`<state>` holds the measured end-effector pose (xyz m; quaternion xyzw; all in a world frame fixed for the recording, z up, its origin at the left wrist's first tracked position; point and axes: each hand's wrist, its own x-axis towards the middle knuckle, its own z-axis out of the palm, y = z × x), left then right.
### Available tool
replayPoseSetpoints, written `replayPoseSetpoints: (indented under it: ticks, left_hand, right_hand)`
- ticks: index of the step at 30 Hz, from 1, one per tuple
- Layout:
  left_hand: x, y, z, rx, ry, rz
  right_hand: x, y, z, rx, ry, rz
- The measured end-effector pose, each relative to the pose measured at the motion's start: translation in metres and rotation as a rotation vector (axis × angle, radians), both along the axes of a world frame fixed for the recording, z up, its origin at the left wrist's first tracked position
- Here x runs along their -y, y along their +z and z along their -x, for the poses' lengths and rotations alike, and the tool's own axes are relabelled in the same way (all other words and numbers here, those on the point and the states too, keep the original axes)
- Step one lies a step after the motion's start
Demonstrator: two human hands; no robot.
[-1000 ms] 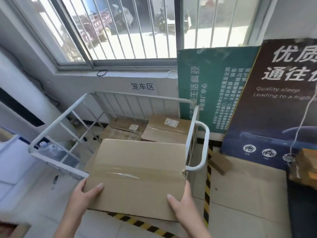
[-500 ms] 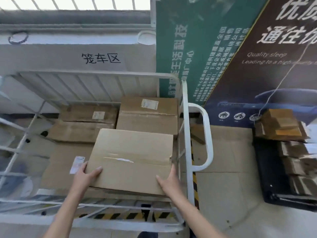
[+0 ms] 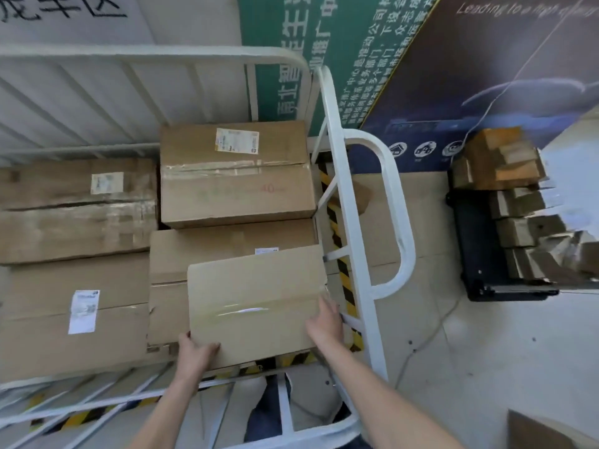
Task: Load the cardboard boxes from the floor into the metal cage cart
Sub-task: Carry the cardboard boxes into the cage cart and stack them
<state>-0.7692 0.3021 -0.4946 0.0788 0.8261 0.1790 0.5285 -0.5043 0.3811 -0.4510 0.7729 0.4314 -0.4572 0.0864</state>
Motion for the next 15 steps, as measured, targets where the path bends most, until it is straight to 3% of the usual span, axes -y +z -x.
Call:
replayPoseSetpoints:
  ticks: [3, 8, 12, 15]
  left_hand:
    - [-0.022, -0.002, 0.01, -0.01, -0.048, -0.028]
    - [-0.054, 0.007, 0.006, -0.008, -0.299, 0.002]
    - [-0.053, 0.047, -0.046, -0.111, -0.448, 0.011]
    - [-0.044, 0.093, -0.113, -0.106, -0.51, -0.141]
  right_hand:
    - [-0.019, -0.005, 0.0, -0.041, 0.008, 0.011]
    - [-0.035, 0.006, -0.008, -0.127, 0.044, 0.161]
    - [-0.002, 0.057, -0.002, -0.339, 0.03, 0.084]
    - [0.038, 0.101, -0.019, -0.488, -0.007, -0.039]
